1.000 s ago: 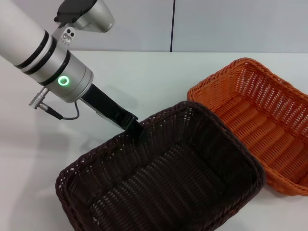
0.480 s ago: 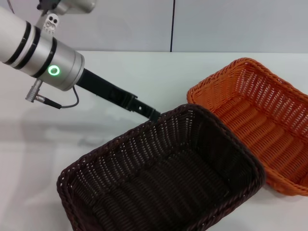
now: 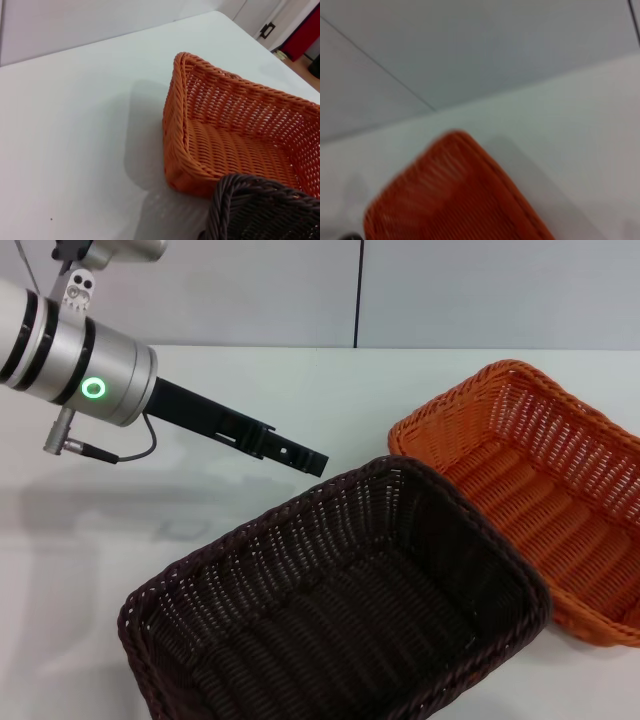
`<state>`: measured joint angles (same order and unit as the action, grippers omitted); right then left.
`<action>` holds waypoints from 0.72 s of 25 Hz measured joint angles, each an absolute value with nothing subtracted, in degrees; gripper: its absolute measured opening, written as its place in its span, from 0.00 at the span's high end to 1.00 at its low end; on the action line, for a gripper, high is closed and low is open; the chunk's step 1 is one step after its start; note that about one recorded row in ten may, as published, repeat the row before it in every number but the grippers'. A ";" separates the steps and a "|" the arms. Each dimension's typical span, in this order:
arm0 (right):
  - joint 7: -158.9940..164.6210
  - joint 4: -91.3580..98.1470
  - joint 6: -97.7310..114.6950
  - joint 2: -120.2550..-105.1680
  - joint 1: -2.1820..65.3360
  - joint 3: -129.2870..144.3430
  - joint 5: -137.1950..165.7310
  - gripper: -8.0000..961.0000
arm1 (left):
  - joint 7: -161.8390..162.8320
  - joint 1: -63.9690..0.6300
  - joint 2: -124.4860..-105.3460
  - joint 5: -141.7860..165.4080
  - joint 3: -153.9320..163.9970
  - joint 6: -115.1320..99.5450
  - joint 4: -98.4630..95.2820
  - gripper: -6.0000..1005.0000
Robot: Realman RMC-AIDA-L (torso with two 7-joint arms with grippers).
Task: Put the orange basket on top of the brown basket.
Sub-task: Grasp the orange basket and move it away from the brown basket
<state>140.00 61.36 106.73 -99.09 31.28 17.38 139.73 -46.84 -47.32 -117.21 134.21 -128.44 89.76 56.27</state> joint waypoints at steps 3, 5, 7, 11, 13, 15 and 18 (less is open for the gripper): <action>141.61 61.95 109.77 -97.79 33.94 17.44 147.33 0.13 | -47.97 -47.33 -117.09 134.21 -128.44 89.51 55.43 0.14; 142.40 61.12 110.55 -97.49 35.90 18.47 152.54 0.13 | -48.59 -47.56 -116.92 134.21 -128.43 89.42 54.79 0.14; 143.35 59.99 111.07 -97.67 37.19 20.56 155.38 0.13 | -48.82 -47.76 -116.76 134.20 -128.39 89.27 54.37 0.14; 145.99 58.20 110.53 -99.08 38.09 25.79 156.49 0.13 | -48.97 -47.82 -116.72 134.20 -128.08 89.01 54.13 0.14; 146.65 57.51 109.92 -99.52 38.19 26.57 156.57 0.13 | -49.07 -47.82 -116.71 134.24 -127.86 88.67 53.71 0.14; 146.98 56.80 109.48 -99.67 38.29 26.73 156.61 0.13 | -49.23 -47.82 -116.71 134.46 -127.76 88.42 53.10 0.14; 147.16 55.60 108.85 -99.75 38.36 26.78 156.58 0.13 | -49.23 -47.82 -116.71 134.46 -127.76 88.42 53.10 0.14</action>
